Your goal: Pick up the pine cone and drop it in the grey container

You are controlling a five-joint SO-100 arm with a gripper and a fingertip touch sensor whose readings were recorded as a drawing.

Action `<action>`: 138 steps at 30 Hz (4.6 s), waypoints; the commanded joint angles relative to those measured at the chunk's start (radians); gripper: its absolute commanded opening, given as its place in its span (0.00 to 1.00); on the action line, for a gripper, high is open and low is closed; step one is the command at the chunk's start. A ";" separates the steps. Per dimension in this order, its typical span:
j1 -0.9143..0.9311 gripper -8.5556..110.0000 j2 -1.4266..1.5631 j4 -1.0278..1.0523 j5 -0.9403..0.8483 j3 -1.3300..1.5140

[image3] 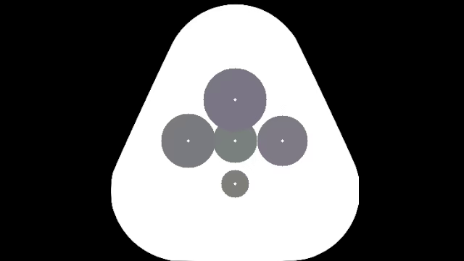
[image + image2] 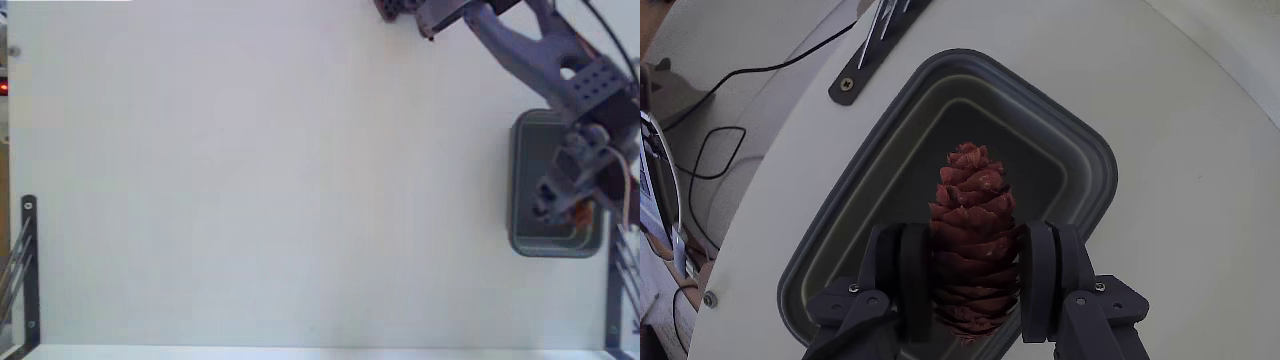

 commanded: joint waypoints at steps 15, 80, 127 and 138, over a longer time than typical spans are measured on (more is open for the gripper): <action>-0.021 1.00 0.022 0.015 0.003 -0.037; 0.229 1.00 0.349 0.016 0.003 0.288; 0.627 1.00 0.871 0.019 0.003 0.806; 0.632 1.00 0.877 0.019 0.003 0.812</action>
